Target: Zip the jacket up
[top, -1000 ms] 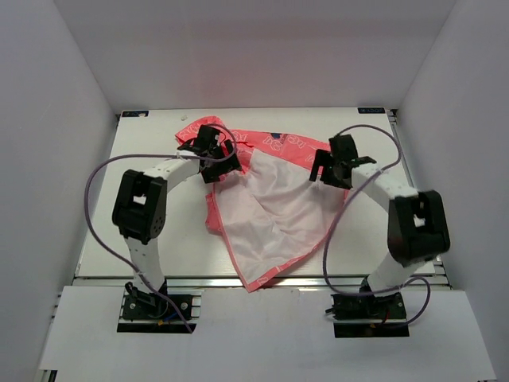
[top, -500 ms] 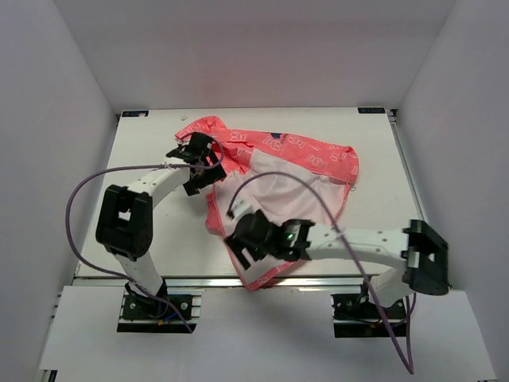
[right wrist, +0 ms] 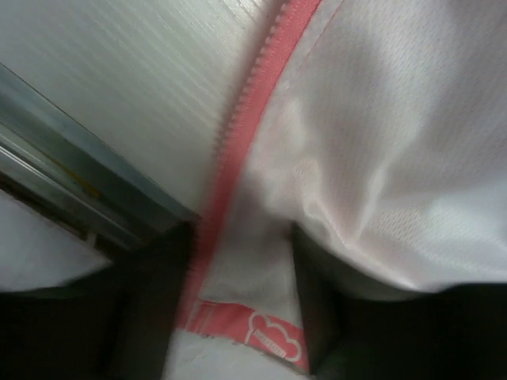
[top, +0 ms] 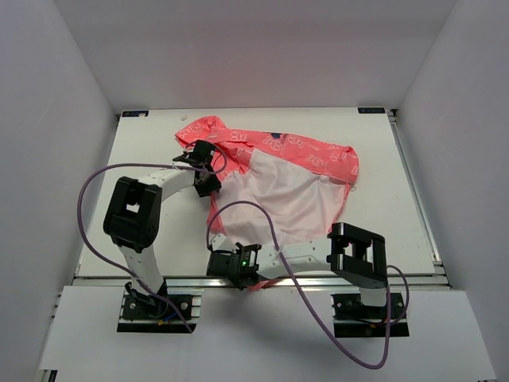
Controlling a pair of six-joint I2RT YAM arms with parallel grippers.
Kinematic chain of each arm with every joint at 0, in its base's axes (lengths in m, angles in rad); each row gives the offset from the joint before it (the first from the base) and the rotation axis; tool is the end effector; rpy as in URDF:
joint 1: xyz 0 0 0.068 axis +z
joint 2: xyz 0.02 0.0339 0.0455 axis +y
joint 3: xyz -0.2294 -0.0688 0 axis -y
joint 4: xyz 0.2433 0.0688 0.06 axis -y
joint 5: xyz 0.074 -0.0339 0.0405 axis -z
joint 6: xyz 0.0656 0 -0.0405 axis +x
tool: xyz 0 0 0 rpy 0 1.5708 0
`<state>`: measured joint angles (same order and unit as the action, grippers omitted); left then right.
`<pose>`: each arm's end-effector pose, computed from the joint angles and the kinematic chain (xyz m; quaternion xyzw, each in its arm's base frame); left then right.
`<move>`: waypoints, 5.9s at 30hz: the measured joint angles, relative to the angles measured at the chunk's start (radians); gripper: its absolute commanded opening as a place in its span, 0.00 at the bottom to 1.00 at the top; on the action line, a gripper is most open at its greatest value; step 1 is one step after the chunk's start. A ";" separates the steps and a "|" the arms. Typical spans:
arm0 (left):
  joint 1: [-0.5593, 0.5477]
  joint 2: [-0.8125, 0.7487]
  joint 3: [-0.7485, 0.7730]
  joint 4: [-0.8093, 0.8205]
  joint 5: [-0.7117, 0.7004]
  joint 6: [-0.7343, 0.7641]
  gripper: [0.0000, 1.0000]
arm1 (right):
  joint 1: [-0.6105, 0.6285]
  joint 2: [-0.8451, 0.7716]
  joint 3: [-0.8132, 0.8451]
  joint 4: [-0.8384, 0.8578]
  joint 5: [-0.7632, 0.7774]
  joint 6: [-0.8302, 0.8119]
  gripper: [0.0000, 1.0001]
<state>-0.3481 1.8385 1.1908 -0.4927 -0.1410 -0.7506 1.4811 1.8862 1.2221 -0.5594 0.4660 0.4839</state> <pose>0.3499 -0.1172 0.1095 -0.2095 0.9518 -0.0525 0.2176 0.0620 0.3608 0.1042 -0.4232 0.8607 0.0136 0.2825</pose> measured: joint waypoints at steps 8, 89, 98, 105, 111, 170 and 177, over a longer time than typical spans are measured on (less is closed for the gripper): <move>0.000 0.023 0.006 0.020 -0.006 0.013 0.00 | 0.008 -0.014 -0.002 -0.022 0.024 0.043 0.00; -0.042 0.150 0.430 -0.035 0.100 0.324 0.98 | -0.883 -0.673 -0.480 0.259 -0.339 -0.139 0.79; -0.224 -0.174 0.053 0.010 0.231 0.236 0.98 | -0.790 -0.592 -0.479 0.238 -0.338 -0.182 0.74; -0.224 -0.144 -0.164 0.030 0.279 0.167 0.98 | -0.761 -0.474 -0.478 0.209 -0.289 -0.154 0.49; -0.227 -0.141 -0.169 0.029 0.207 0.121 0.98 | -0.761 -0.472 -0.493 0.209 -0.216 -0.093 0.06; -0.117 -0.295 -0.308 -0.056 0.026 0.126 0.98 | -0.653 -0.513 -0.462 0.114 -0.261 -0.129 0.54; -0.117 -0.315 -0.308 -0.064 0.026 0.126 0.98 | -0.649 -0.454 -0.462 0.129 -0.248 -0.118 0.26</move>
<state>-0.4648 1.5234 0.8829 -0.5568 -0.1154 -0.6243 0.8318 1.4326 0.7597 -0.4309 0.2176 0.3656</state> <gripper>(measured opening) 0.979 0.292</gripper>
